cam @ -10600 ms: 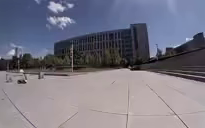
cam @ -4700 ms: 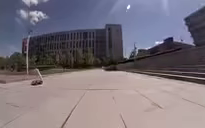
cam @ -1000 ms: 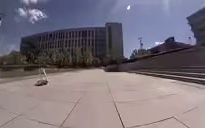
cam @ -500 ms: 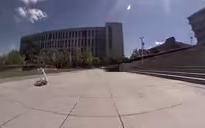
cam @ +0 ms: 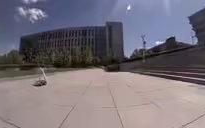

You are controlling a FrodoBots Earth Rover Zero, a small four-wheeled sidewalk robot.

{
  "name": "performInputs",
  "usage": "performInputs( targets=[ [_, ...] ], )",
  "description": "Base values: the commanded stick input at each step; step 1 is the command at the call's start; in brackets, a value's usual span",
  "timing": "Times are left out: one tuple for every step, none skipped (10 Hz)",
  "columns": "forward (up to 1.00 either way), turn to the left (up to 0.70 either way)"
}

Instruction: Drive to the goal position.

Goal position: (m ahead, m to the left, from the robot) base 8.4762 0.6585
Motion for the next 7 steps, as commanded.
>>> performInputs(
  targets=[
    [1.0, 0.0],
    [1.0, 0.0],
    [1.0, 0.0],
    [1.0, 0.0],
    [1.0, 0.0],
    [1.0, 0.0],
    [1.0, 0.0]
  ],
)
